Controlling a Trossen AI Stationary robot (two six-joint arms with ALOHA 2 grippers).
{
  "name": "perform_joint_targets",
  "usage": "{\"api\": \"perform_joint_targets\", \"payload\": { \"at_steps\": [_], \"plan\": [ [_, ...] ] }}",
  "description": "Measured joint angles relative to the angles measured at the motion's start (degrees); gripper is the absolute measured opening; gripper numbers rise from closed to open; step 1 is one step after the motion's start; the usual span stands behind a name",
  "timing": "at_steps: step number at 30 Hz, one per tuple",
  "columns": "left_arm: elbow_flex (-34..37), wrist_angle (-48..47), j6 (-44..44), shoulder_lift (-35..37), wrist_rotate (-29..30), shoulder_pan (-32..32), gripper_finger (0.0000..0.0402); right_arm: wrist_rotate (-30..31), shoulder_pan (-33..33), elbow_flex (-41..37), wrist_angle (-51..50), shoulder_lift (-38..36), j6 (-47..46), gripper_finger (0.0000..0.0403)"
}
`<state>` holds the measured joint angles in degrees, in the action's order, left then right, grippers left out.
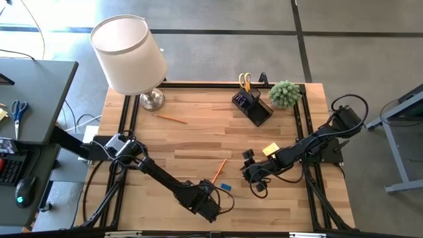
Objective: Pick and place office supplies into organizer
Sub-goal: Put the black binder clip into the desk organizer
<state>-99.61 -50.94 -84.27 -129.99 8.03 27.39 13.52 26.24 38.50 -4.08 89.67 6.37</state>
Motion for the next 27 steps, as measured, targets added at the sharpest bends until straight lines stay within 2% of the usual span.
{"api": "perform_joint_targets", "payload": {
  "at_steps": [7,13,18,23,27],
  "plan": [
    [-0.13,-1.91,2.01,-0.02,-1.62,-0.06,0.0135,0.00,0.00,0.00,0.02,0.01,0.04,0.0138],
    [0.01,-5.63,5.40,0.42,-3.66,-0.69,0.0136,0.00,0.00,0.00,0.01,0.00,0.04,0.0138],
    [0.32,-9.78,6.41,1.71,-2.24,-1.04,0.0141,0.22,0.00,0.00,0.00,0.00,0.04,0.0138],
    [0.24,-12.35,9.05,4.92,2.81,-1.09,0.0132,0.26,-0.02,0.00,0.02,0.00,-0.09,0.0138],
    [0.23,-12.98,15.03,6.63,10.72,-1.50,0.0130,1.36,0.00,0.00,0.04,0.00,0.00,0.0138]
  ]
}}
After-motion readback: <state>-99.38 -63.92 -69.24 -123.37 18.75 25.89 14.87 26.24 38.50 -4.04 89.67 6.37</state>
